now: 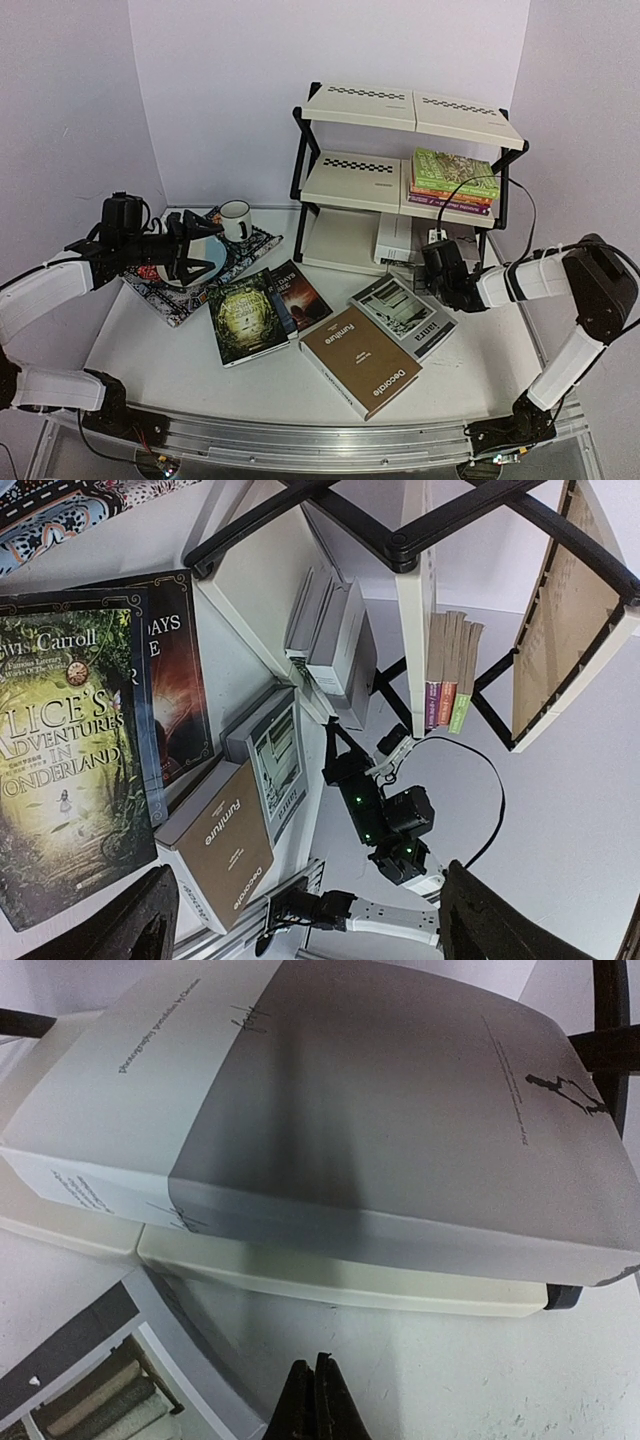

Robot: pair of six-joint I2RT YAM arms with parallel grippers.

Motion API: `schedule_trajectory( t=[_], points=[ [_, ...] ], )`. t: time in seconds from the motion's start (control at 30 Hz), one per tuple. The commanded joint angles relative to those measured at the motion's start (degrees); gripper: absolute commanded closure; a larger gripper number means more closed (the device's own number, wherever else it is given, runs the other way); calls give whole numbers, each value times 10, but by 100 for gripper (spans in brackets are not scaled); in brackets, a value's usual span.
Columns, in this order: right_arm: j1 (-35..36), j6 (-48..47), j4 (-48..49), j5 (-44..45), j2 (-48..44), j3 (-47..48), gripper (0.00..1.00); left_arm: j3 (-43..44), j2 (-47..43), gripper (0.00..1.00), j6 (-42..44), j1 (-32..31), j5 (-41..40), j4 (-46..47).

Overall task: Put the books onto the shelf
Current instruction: Adjust the book at the book pile on the shelf.

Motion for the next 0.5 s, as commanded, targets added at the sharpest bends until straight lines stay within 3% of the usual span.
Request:
schedule_trajectory(
  t=[0.0, 0.47],
  points=[
    [-12, -5, 41, 25, 17, 28, 100, -2, -15, 9, -4, 1, -1, 5],
    [-33, -25, 80, 46, 51, 53, 100, 2, -1, 9, -3, 2, 0, 3]
  ],
)
